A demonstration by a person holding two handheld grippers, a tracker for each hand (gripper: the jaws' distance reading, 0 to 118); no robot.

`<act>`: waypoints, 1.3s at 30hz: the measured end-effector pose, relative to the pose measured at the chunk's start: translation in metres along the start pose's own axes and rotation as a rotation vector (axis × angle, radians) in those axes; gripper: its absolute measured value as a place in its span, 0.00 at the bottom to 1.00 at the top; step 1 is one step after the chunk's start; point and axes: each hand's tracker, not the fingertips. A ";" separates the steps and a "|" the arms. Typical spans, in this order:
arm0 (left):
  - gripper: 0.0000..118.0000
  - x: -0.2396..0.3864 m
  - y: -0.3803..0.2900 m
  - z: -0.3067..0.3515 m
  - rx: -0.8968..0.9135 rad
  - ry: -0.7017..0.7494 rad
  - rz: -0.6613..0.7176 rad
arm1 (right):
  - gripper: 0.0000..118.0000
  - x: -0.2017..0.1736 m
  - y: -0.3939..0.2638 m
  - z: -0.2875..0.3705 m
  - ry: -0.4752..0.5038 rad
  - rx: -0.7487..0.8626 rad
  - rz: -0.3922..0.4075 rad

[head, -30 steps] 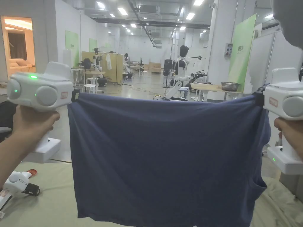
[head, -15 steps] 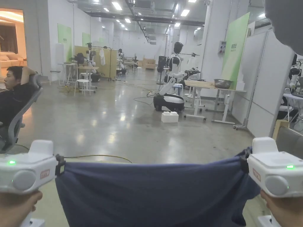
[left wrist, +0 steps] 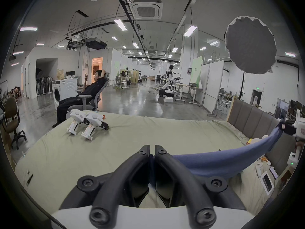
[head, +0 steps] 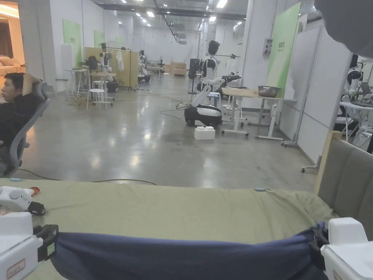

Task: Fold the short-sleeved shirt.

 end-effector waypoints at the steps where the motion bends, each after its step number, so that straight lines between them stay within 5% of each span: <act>1: 0.02 -0.001 -0.007 0.011 -0.002 -0.002 0.004 | 0.02 0.000 -0.009 0.009 0.001 -0.012 0.001; 15: 0.02 -0.016 -0.151 0.079 -0.201 0.041 0.012 | 0.02 -0.024 -0.149 0.083 0.021 -0.310 -0.002; 23: 0.02 -0.028 -0.235 0.073 -0.392 0.070 0.010 | 0.03 -0.038 -0.225 0.079 0.051 -0.495 0.051; 27: 0.02 -0.034 -0.249 0.065 -0.434 0.077 0.006 | 0.03 -0.045 -0.241 0.078 0.079 -0.521 0.157; 30: 0.03 -0.019 -0.241 0.073 -0.436 0.076 -0.001 | 0.20 -0.048 -0.240 0.080 0.079 -0.507 0.194; 32: 0.12 -0.018 -0.235 0.074 -0.430 0.084 -0.009 | 0.55 -0.049 -0.236 0.081 0.039 -0.487 0.219; 33: 0.19 -0.017 -0.231 0.073 -0.430 0.086 -0.020 | 0.63 -0.048 -0.232 0.082 0.024 -0.469 0.213; 37: 0.61 -0.008 -0.211 0.072 -0.366 0.130 -0.097 | 0.67 -0.048 -0.209 0.081 0.010 -0.369 0.103; 39: 0.63 0.000 -0.198 0.067 -0.337 0.126 -0.102 | 0.69 -0.052 -0.195 0.077 0.014 -0.317 0.024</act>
